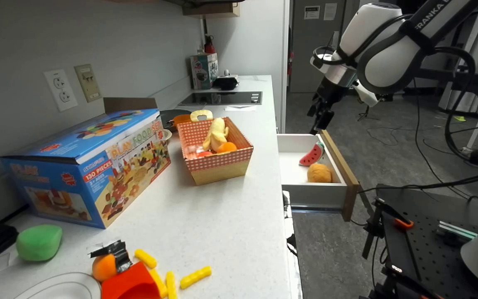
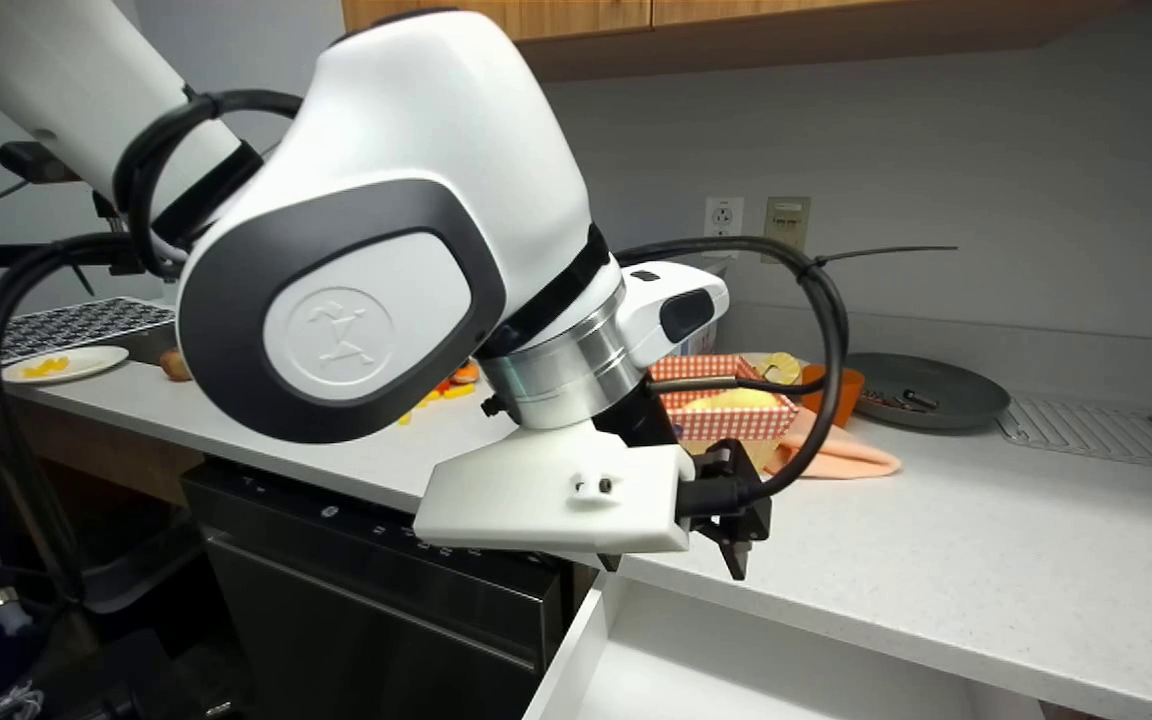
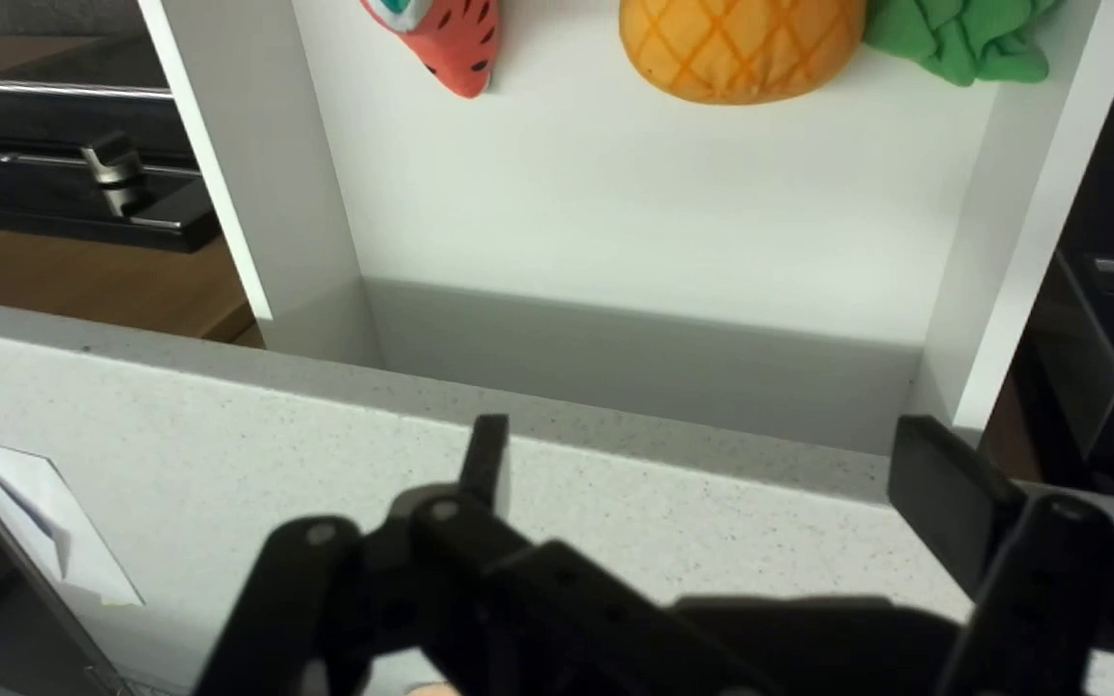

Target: Push the drawer closed, open the drawer, place the pineapple and watermelon plush toy inside the drawer then close it.

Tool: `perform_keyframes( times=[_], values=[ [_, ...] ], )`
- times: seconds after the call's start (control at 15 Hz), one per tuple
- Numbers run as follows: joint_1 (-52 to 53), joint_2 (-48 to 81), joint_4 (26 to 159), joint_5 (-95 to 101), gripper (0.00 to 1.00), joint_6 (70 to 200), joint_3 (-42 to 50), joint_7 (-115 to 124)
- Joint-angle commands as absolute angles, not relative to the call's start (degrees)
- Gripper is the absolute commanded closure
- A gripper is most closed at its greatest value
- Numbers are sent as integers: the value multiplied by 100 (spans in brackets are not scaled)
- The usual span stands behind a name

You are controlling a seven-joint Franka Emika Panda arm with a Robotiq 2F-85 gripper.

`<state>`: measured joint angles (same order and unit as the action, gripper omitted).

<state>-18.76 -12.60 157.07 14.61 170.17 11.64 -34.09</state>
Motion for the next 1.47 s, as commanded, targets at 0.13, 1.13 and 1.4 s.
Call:
perform_keyframes(
  times=[0.13, 1.13, 1.4],
  values=[
    [-2060, -1100, 15546, 2204, 0, 16172, 1382, -3095],
    [-2225, 394, 15200, 3335, 0, 15275, 2034, -2512],
    [-2159, 883, 15076, 3089, 0, 15696, 1996, -2436]
  ],
)
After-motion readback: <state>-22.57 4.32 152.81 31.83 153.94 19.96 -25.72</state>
